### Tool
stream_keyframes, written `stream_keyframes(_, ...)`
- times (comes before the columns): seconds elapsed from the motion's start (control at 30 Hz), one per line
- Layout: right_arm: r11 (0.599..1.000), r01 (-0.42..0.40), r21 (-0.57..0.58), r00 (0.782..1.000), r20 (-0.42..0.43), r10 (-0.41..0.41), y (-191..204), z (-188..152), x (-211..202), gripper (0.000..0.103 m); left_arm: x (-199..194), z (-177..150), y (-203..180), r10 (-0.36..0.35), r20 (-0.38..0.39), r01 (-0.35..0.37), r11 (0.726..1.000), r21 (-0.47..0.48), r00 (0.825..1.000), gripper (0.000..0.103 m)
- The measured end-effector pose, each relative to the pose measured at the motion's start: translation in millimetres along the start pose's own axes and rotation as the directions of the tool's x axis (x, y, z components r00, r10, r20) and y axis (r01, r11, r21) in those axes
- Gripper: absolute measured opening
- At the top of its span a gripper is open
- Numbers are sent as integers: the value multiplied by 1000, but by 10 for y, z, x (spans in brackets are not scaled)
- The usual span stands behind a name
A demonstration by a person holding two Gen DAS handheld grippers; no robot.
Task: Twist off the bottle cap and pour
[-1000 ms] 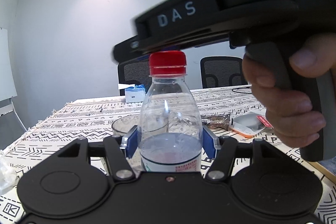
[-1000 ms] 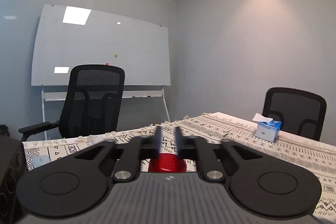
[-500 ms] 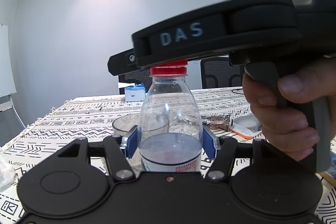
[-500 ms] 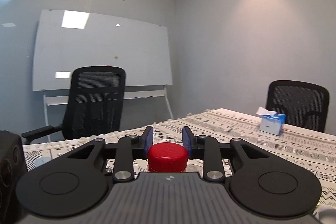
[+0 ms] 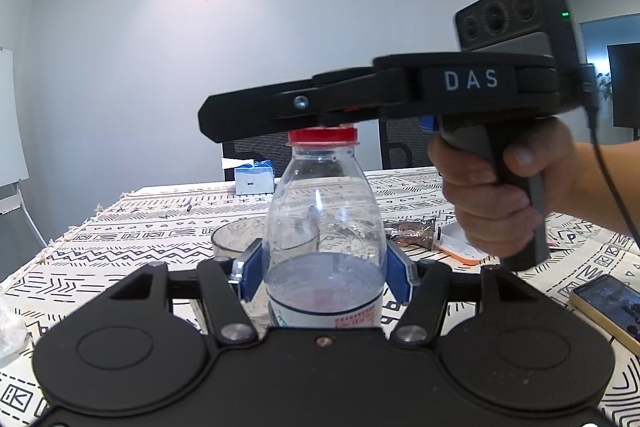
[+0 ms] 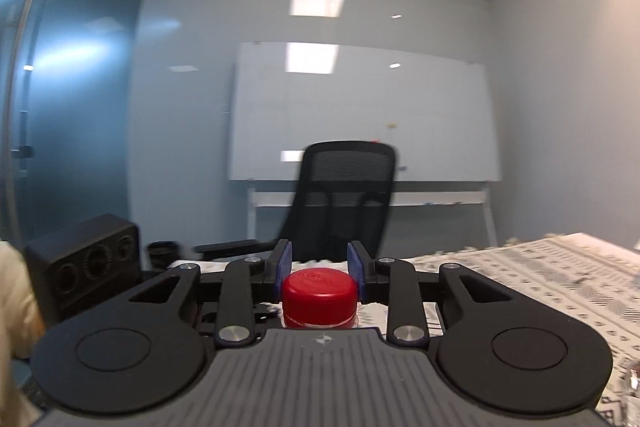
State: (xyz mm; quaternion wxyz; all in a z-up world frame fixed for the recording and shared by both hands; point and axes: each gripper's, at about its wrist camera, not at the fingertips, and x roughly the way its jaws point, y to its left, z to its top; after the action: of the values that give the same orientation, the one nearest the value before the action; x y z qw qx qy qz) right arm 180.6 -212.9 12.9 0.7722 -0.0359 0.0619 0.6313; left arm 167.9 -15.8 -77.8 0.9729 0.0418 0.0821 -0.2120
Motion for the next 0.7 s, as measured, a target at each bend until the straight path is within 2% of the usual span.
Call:
stream_keyframes(0.1, 996, 90, -22, 995, -37, -91, 138, 96, 49, 32, -25, -6, 6, 0, 0, 0, 1000, 0, 1000, 64)
stream_keyframes(0.13, 988, 152, -14, 987, -43, -153, 204, 119, 74, 36, -89, -8, -24, 2, 1, -2, 1000, 2, 1000, 64)
stream_keyframes(0.17, 962, 273, 11, 961, -51, -272, 313, 160, 122, 44, -115, -11, -43, 5, 1, -5, 1000, 7, 1000, 64)
stream_keyframes(0.2, 937, 348, 24, 936, -56, -346, 378, 166, 149, 45, -112, -12, -53, 9, 1, -9, 1000, 11, 1000, 64)
stream_keyframes(0.23, 883, 467, 50, 883, -79, -462, 472, 198, 214, 47, -107, -13, -61, 12, 0, -12, 1000, 12, 1000, 64)
stream_keyframes(0.27, 848, 524, 79, 850, -102, -516, 512, 214, 261, 47, -103, -13, -72, 19, 0, -19, 1000, 11, 1000, 64)
stream_keyframes(0.33, 799, 593, 100, 804, -125, -581, 588, 249, 345, 43, -100, -6, -107, 29, 0, -29, 999, 18, 1000, 64)
stream_keyframes(0.47, 679, 725, 115, 688, -164, -707, 774, 343, 486, 29, -93, 3, -127, 36, 1, -36, 999, 24, 999, 64)
stream_keyframes(0.63, 601, 792, 107, 610, -184, -771, 860, 375, 498, 29, -125, 4, -190, 31, 4, -32, 999, 35, 999, 64)
stream_keyframes(0.67, 599, 794, 101, 607, -182, -774, 873, 380, 504, 29, -128, 4, -191, 30, 5, -30, 999, 34, 1000, 64)
stream_keyframes(0.7, 606, 789, 99, 614, -170, -771, 887, 342, 499, 29, -132, 4, -187, 30, 5, -30, 999, 28, 1000, 64)
